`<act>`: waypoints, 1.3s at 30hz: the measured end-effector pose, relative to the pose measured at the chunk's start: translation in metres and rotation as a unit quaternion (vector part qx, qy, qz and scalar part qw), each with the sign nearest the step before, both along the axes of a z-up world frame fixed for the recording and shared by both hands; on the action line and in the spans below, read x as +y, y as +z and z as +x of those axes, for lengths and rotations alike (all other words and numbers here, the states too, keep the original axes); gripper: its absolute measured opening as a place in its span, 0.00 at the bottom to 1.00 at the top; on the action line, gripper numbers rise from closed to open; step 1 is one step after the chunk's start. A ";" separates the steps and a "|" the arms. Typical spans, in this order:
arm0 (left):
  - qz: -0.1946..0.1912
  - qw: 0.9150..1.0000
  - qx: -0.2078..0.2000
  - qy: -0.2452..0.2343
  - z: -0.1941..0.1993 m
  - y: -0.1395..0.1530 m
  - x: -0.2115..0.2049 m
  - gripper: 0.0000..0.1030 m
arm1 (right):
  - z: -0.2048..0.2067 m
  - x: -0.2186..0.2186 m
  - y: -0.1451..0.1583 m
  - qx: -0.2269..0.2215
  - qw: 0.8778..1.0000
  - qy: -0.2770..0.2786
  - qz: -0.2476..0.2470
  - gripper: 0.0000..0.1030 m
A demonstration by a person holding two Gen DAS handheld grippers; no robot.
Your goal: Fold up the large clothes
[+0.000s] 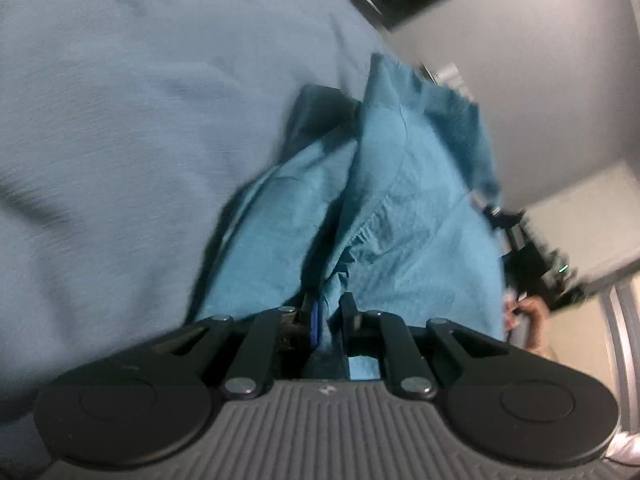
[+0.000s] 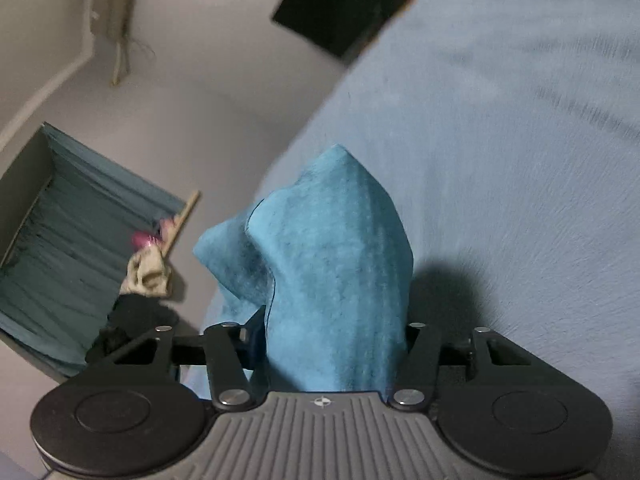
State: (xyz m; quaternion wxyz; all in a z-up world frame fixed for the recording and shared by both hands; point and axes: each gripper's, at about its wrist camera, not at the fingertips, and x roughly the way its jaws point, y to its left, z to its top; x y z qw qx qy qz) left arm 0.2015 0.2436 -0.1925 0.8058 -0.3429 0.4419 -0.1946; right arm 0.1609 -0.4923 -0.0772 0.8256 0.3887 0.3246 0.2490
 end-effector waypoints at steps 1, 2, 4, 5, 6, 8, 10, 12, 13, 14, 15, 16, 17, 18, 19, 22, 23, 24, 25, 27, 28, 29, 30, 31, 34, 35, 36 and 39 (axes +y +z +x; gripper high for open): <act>0.011 1.000 -0.005 -0.015 0.008 0.002 -0.015 0.07 | -0.005 -0.012 0.010 -0.010 1.000 -0.008 -0.004 0.54; 0.020 0.999 -0.010 -0.030 0.015 0.003 -0.032 0.07 | -0.004 -0.022 0.018 -0.015 1.000 -0.012 -0.010 0.54; 0.038 0.997 -0.018 -0.062 0.028 0.003 -0.069 0.07 | 0.001 -0.049 0.039 -0.023 0.999 -0.019 -0.039 0.54; 0.047 0.995 -0.023 -0.080 0.033 0.002 -0.088 0.07 | 0.005 -0.062 0.052 -0.025 0.998 -0.020 -0.056 0.54; 0.056 0.993 -0.029 -0.100 0.038 0.002 -0.109 0.07 | 0.013 -0.075 0.064 -0.026 0.997 -0.020 -0.076 0.54; 0.066 0.989 -0.042 -0.124 0.044 0.003 -0.138 0.07 | 0.026 -0.101 0.091 -0.030 0.993 -0.016 -0.110 0.54; 0.075 0.987 -0.058 -0.127 0.048 0.004 -0.158 0.07 | 0.047 -0.112 0.115 -0.032 0.989 -0.003 -0.146 0.57; 0.076 0.988 -0.066 -0.119 0.051 0.003 -0.169 0.07 | 0.066 -0.117 0.130 -0.026 0.980 -0.001 -0.197 0.68; 0.078 0.988 -0.068 -0.117 0.052 0.001 -0.171 0.07 | 0.075 -0.116 0.132 -0.010 0.973 -0.017 -0.231 0.77; 0.081 0.988 -0.068 -0.117 0.052 -0.001 -0.173 0.07 | 0.082 -0.114 0.131 0.011 0.963 -0.044 -0.266 0.80; 0.080 0.987 -0.069 -0.119 0.052 -0.001 -0.174 0.07 | 0.083 -0.113 0.129 0.021 0.952 -0.069 -0.297 0.84; 0.071 0.988 -0.075 -0.119 0.051 0.000 -0.173 0.07 | 0.080 -0.109 0.128 0.013 0.939 -0.096 -0.331 0.85; 0.064 0.988 -0.081 -0.116 0.051 0.003 -0.170 0.07 | 0.073 -0.108 0.128 -0.006 0.933 -0.102 -0.344 0.86; 0.064 0.988 -0.082 -0.111 0.052 0.005 -0.166 0.07 | 0.063 -0.107 0.127 -0.021 0.934 -0.105 -0.342 0.86; 0.066 0.989 -0.080 -0.108 0.050 0.005 -0.165 0.07 | 0.052 -0.107 0.125 -0.031 0.934 -0.110 -0.339 0.86; 0.057 0.991 -0.072 -0.099 0.050 0.004 -0.159 0.07 | -0.004 -0.102 0.117 -0.081 0.930 -0.112 -0.341 0.81; 0.054 0.991 -0.069 -0.096 0.049 0.003 -0.158 0.07 | -0.021 -0.094 0.114 -0.094 0.925 -0.110 -0.352 0.79; 0.059 0.991 -0.071 -0.093 0.049 0.005 -0.158 0.07 | -0.039 -0.088 0.108 -0.102 0.919 -0.107 -0.365 0.76; 0.066 0.991 -0.074 -0.091 0.049 0.009 -0.159 0.07 | -0.060 -0.086 0.104 -0.111 0.914 -0.098 -0.377 0.70; 0.070 0.992 -0.072 -0.081 0.051 0.013 -0.161 0.07 | -0.101 -0.084 0.095 -0.129 0.906 -0.091 -0.392 0.65; 0.071 0.992 -0.071 -0.076 0.051 0.014 -0.162 0.07 | -0.117 -0.078 0.091 -0.130 0.904 -0.087 -0.397 0.59; 0.077 0.992 -0.073 -0.073 0.052 0.016 -0.164 0.07 | -0.133 -0.076 0.086 -0.130 0.903 -0.087 -0.401 0.57; 0.085 0.991 -0.076 -0.074 0.052 0.017 -0.166 0.07 | -0.145 -0.076 0.082 -0.125 0.901 -0.090 -0.405 0.56; 0.099 0.989 -0.082 -0.076 0.051 0.018 -0.169 0.07 | -0.151 -0.076 0.076 -0.106 0.901 -0.085 -0.413 0.54; 0.117 0.987 -0.087 -0.069 0.044 0.019 -0.166 0.07 | -0.172 -0.063 0.064 -0.047 0.888 -0.090 -0.448 0.54; 0.120 0.987 -0.090 -0.064 0.041 0.022 -0.166 0.07 | -0.178 -0.066 0.068 -0.037 0.894 -0.102 -0.435 0.54; 0.126 0.986 -0.093 -0.058 0.035 0.027 -0.164 0.07 | -0.183 -0.072 0.071 -0.021 0.903 -0.115 -0.412 0.54; 0.127 0.985 -0.106 -0.053 0.015 0.042 -0.154 0.12 | -0.200 -0.087 0.072 0.009 0.927 -0.132 -0.351 0.61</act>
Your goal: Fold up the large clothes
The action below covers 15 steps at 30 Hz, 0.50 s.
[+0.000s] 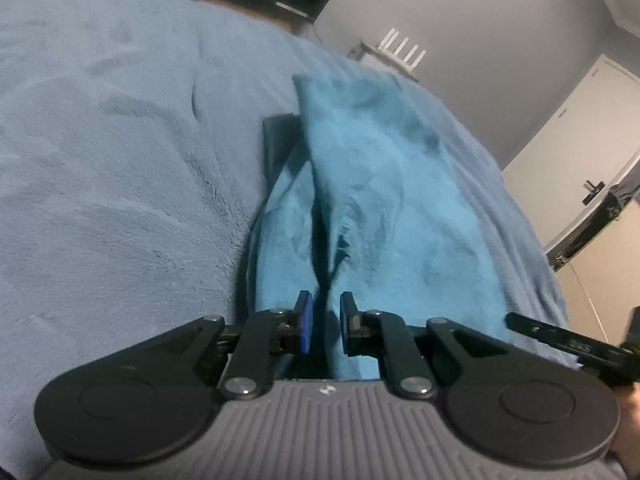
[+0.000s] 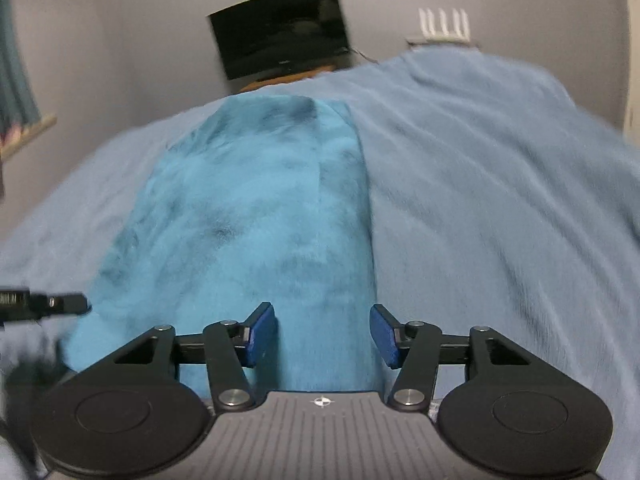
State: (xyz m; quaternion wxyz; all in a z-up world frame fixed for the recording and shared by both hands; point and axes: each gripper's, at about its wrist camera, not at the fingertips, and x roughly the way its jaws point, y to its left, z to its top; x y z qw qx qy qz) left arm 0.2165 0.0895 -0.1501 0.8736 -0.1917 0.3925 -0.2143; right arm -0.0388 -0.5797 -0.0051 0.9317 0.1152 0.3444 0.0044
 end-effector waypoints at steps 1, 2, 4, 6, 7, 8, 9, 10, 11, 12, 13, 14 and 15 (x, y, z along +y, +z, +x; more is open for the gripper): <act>-0.003 1.000 -0.001 0.004 -0.006 0.002 0.003 0.21 | 0.000 -0.007 -0.003 0.008 1.000 -0.011 0.025 0.67; -0.006 1.000 -0.002 0.011 -0.013 0.005 0.006 0.26 | -0.005 -0.012 -0.005 0.016 0.998 -0.023 0.056 0.69; -0.004 1.000 -0.002 0.018 -0.024 0.008 0.008 0.35 | -0.003 -0.028 -0.026 0.033 0.991 -0.036 0.122 0.70; 0.012 1.000 -0.002 0.014 -0.027 0.011 0.002 0.35 | -0.007 -0.030 -0.035 0.045 0.987 -0.043 0.147 0.75; 0.022 1.000 -0.005 0.013 -0.028 0.013 -0.002 0.35 | -0.008 -0.028 -0.036 0.044 0.988 -0.040 0.145 0.78; 0.029 0.999 -0.010 0.012 -0.030 0.015 -0.004 0.35 | -0.009 -0.026 -0.036 0.042 0.988 -0.038 0.142 0.79; 0.032 0.999 -0.013 0.011 -0.032 0.017 -0.006 0.35 | -0.010 -0.024 -0.036 0.042 0.989 -0.035 0.141 0.81; 0.035 0.999 -0.015 0.011 -0.032 0.018 -0.008 0.35 | -0.010 -0.021 -0.037 0.042 0.989 -0.034 0.137 0.81; 0.036 0.999 -0.016 0.011 -0.033 0.018 -0.010 0.35 | -0.006 -0.019 -0.039 0.041 0.989 -0.032 0.136 0.81; 0.036 0.999 -0.017 0.010 -0.037 0.020 -0.010 0.35 | -0.007 -0.018 -0.039 0.039 0.990 -0.030 0.134 0.79; 0.037 0.999 -0.018 0.008 -0.038 0.020 -0.011 0.35 | -0.009 -0.017 -0.038 0.035 0.990 -0.028 0.134 0.74; 0.039 0.999 -0.019 0.007 -0.040 0.021 -0.011 0.35 | -0.011 -0.015 -0.037 0.031 0.990 -0.025 0.136 0.71; 0.040 0.999 -0.020 0.006 -0.041 0.021 -0.012 0.35 | -0.011 -0.014 -0.036 0.027 0.990 -0.021 0.138 0.61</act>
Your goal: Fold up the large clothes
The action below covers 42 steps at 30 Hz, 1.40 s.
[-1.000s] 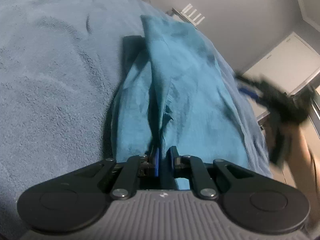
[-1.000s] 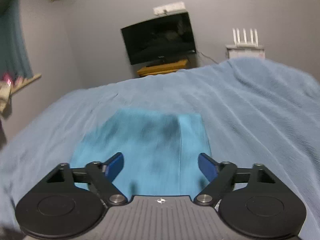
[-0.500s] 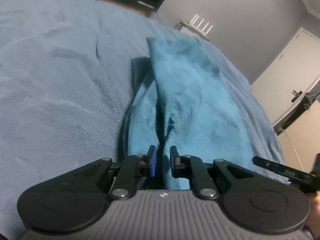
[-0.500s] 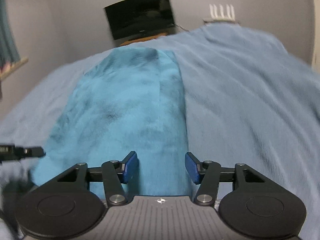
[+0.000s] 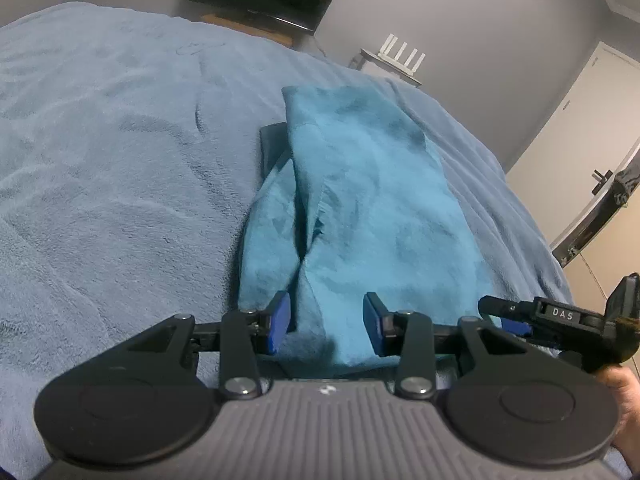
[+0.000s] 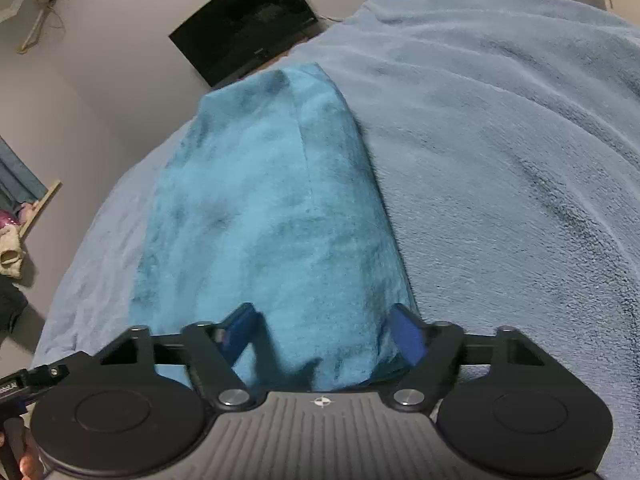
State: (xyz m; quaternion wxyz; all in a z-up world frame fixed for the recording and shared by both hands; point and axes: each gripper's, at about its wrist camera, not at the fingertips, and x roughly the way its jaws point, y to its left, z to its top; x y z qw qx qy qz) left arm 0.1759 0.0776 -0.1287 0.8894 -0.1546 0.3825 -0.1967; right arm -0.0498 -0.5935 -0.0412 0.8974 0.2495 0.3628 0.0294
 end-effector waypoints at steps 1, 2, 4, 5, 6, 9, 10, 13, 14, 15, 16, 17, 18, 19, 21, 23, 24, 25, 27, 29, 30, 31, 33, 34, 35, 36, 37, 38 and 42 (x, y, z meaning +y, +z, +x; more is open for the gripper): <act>0.001 1.000 -0.001 -0.002 -0.001 0.000 -0.001 0.35 | 0.002 0.002 0.001 -0.007 1.000 0.006 0.001 0.57; 0.003 1.000 -0.001 -0.002 -0.002 0.000 -0.001 0.35 | 0.001 0.004 0.004 -0.012 1.000 0.012 0.002 0.56; 0.005 1.000 -0.001 -0.003 -0.002 -0.001 -0.002 0.35 | 0.000 0.011 0.007 -0.019 0.999 0.029 -0.001 0.53; 0.006 1.000 0.000 -0.002 -0.003 -0.001 -0.002 0.35 | 0.001 0.014 0.007 -0.018 0.999 0.032 -0.006 0.53; 0.006 1.000 0.000 -0.001 -0.004 0.000 -0.002 0.35 | 0.001 0.016 0.007 -0.016 0.999 0.030 -0.017 0.53; 0.005 1.000 0.002 0.003 -0.007 -0.001 -0.002 0.35 | -0.003 0.011 0.009 -0.018 1.000 0.013 -0.014 0.54; 0.005 1.000 0.003 0.004 -0.006 -0.002 -0.001 0.35 | -0.004 0.009 0.010 -0.019 1.000 0.007 -0.016 0.55; 0.004 1.000 0.004 0.008 -0.004 -0.003 0.000 0.35 | -0.007 0.009 0.016 -0.029 0.999 -0.004 -0.029 0.55; 0.004 1.000 0.004 0.010 -0.004 -0.003 0.001 0.35 | -0.010 0.011 0.019 -0.035 0.999 -0.005 -0.042 0.56; 0.004 1.000 0.006 0.011 -0.004 -0.004 0.001 0.35 | -0.012 0.015 0.022 -0.040 0.997 -0.002 -0.058 0.57; 0.003 1.000 0.007 0.014 -0.002 -0.004 0.002 0.35 | -0.014 0.019 0.025 -0.045 0.996 0.000 -0.078 0.58; 0.001 1.000 0.009 0.016 0.001 -0.005 0.002 0.35 | -0.016 0.024 0.027 -0.054 0.994 0.003 -0.096 0.58; 0.000 1.000 0.009 0.018 0.006 -0.005 0.002 0.35 | -0.018 0.030 0.031 -0.064 0.992 0.013 -0.109 0.58; 0.001 1.000 0.008 0.020 0.013 -0.003 -0.001 0.35 | -0.021 0.034 0.034 -0.071 0.990 0.021 -0.118 0.57; 0.007 1.000 -0.003 0.019 0.034 0.005 -0.011 0.35 | -0.028 0.048 0.040 -0.090 0.983 0.034 -0.156 0.57; 0.020 1.000 -0.018 0.010 0.057 0.014 -0.025 0.35 | -0.033 0.061 0.047 -0.109 0.975 0.050 -0.186 0.56; 0.031 0.999 -0.025 0.004 0.069 0.018 -0.034 0.35 | -0.035 0.068 0.050 -0.119 0.971 0.062 -0.197 0.55; 0.043 0.999 -0.033 -0.002 0.083 0.023 -0.044 0.36 | -0.036 0.073 0.052 -0.127 0.967 0.071 -0.207 0.53; 0.060 0.997 -0.041 -0.006 0.107 0.029 -0.062 0.44 | -0.036 0.081 0.051 -0.133 0.961 0.084 -0.228 0.52; 0.083 0.995 -0.053 -0.012 0.130 0.033 -0.083 0.47 | -0.031 0.086 0.045 -0.119 0.958 0.095 -0.243 0.51; 0.098 0.993 -0.058 -0.014 0.141 0.033 -0.093 0.48 | -0.027 0.086 0.041 -0.106 0.958 0.095 -0.248 0.50; 0.111 0.992 -0.058 -0.014 0.151 0.031 -0.101 0.48 | -0.022 0.086 0.037 -0.094 0.959 0.096 -0.250 0.50; 0.145 0.988 -0.048 -0.016 0.172 0.022 -0.116 0.48 | -0.014 0.082 0.029 -0.078 0.963 0.099 -0.238 0.50; 0.162 0.986 -0.046 -0.017 0.182 0.017 -0.123 0.48 | -0.011 0.080 0.027 -0.077 0.965 0.099 -0.231 0.51; 0.180 0.982 -0.050 -0.017 0.189 0.012 -0.128 0.48 | -0.009 0.078 0.024 -0.079 0.966 0.101 -0.226 0.51; 0.191 0.980 -0.055 -0.018 0.196 0.008 -0.132 0.50 | -0.008 0.077 0.023 -0.083 0.966 0.103 -0.222 0.51; 0.197 0.979 -0.058 -0.019 0.203 0.004 -0.134 0.54 | -0.007 0.076 0.021 -0.088 0.966 0.106 -0.221 0.51; 0.197 0.979 -0.055 -0.016 0.210 0.000 -0.134 0.57 | -0.006 0.076 0.019 -0.091 0.965 0.108 -0.220 0.51; 0.185 0.982 -0.023 0.005 0.234 -0.012 -0.129 0.69 | -0.002 0.071 0.013 -0.109 0.965 0.112 -0.212 0.52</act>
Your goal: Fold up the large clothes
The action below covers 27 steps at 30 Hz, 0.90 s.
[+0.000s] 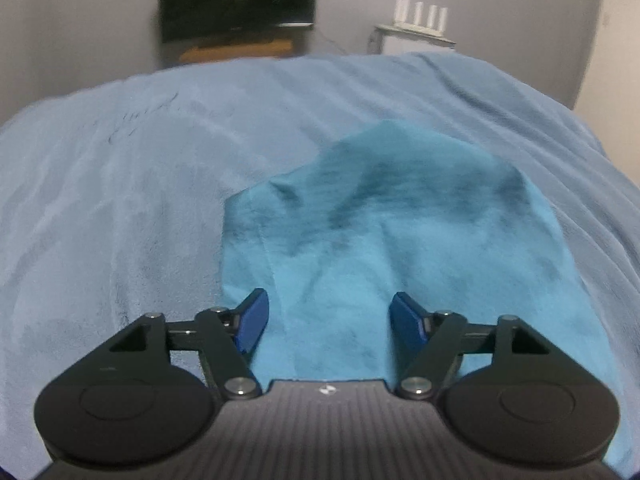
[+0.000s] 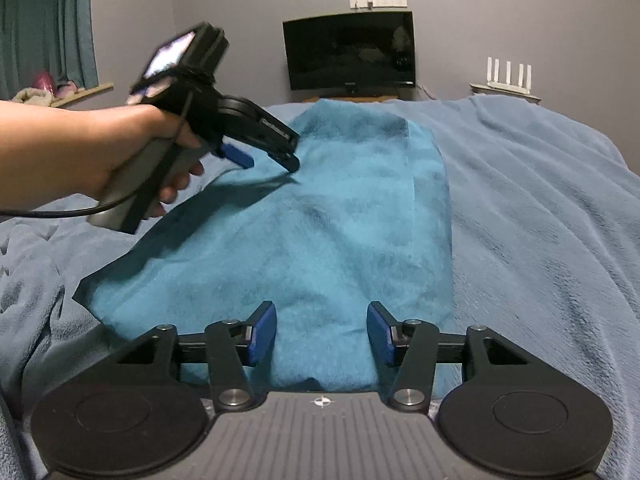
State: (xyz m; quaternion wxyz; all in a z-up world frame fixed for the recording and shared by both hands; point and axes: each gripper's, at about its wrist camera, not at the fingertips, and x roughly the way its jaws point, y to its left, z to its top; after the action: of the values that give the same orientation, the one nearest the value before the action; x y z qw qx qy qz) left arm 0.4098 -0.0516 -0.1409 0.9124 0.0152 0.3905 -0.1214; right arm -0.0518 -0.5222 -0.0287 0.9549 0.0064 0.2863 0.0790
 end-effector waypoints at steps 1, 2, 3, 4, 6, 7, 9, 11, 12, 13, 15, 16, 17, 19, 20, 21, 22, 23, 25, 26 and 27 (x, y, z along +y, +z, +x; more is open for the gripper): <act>-0.002 1.000 0.003 0.005 0.003 -0.002 0.001 0.70 | 0.001 -0.001 -0.001 -0.006 1.000 0.002 0.002 0.52; -0.006 1.000 0.004 0.010 0.005 -0.003 0.003 0.70 | 0.000 -0.001 -0.002 -0.013 1.000 0.005 0.002 0.53; -0.011 1.000 0.004 0.015 0.005 -0.002 0.005 0.70 | 0.001 -0.001 -0.004 -0.020 1.000 0.009 0.002 0.53; -0.014 1.000 0.003 0.017 0.004 -0.001 0.005 0.70 | 0.001 -0.001 -0.005 -0.024 1.000 0.011 0.000 0.54; -0.011 1.000 -0.010 0.018 -0.003 0.006 0.006 0.70 | 0.002 -0.003 -0.007 -0.031 0.999 0.014 0.007 0.57; -0.009 1.000 -0.018 0.017 -0.010 0.010 0.007 0.70 | 0.004 -0.005 -0.007 -0.031 0.999 0.014 0.013 0.59; -0.011 0.999 -0.029 0.011 -0.029 0.019 0.011 0.70 | 0.008 -0.009 -0.006 -0.034 0.999 0.014 0.031 0.64; -0.027 0.999 -0.036 0.006 -0.056 0.029 0.020 0.71 | 0.008 -0.012 -0.003 -0.039 0.998 0.007 0.044 0.72; -0.041 0.998 -0.039 0.005 -0.072 0.033 0.026 0.73 | 0.006 -0.015 -0.001 -0.044 0.998 0.000 0.049 0.78; -0.053 0.998 -0.041 0.004 -0.089 0.037 0.031 0.75 | 0.006 -0.017 0.001 -0.045 0.998 -0.010 0.052 0.85; -0.074 0.996 -0.046 0.008 -0.125 0.042 0.046 0.80 | 0.002 -0.024 0.006 -0.039 0.997 -0.037 0.063 0.86; -0.081 0.995 -0.049 0.014 -0.145 0.041 0.054 0.84 | 0.001 -0.028 0.009 -0.030 0.996 -0.047 0.076 0.88; -0.084 0.995 -0.056 0.021 -0.166 0.039 0.061 0.86 | 0.000 -0.033 0.011 -0.018 0.994 -0.059 0.087 0.89; -0.077 0.995 -0.063 0.029 -0.203 0.031 0.072 0.87 | -0.002 -0.039 0.016 0.024 0.992 -0.083 0.091 0.89; -0.070 0.995 -0.065 0.030 -0.219 0.026 0.077 0.87 | -0.003 -0.041 0.017 0.042 0.991 -0.085 0.093 0.89; -0.064 0.995 -0.064 0.032 -0.232 0.022 0.081 0.87 | -0.004 -0.042 0.018 0.066 0.990 -0.087 0.090 0.89; -0.061 0.996 -0.061 0.033 -0.245 0.018 0.085 0.87 | -0.007 -0.041 0.019 0.082 0.989 -0.084 0.087 0.89; -0.064 0.996 -0.053 0.036 -0.255 0.014 0.089 0.87 | -0.010 -0.038 0.019 0.098 0.989 -0.077 0.084 0.89; -0.072 0.996 -0.040 0.043 -0.268 0.010 0.095 0.87 | -0.018 -0.029 0.019 0.120 0.988 -0.063 0.072 0.89; -0.071 0.996 -0.035 0.047 -0.273 0.010 0.096 0.87 | -0.022 -0.025 0.019 0.125 0.988 -0.061 0.061 0.89; -0.068 0.996 -0.029 0.047 -0.277 0.010 0.096 0.87 | -0.028 -0.018 0.021 0.125 0.989 -0.062 0.049 0.89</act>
State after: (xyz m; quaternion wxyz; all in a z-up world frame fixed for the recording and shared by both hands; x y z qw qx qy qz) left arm 0.1324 0.0448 -0.1309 0.9269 -0.0618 0.3552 -0.1045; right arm -0.0795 -0.5406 -0.0081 0.9133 0.0811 0.3979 0.0319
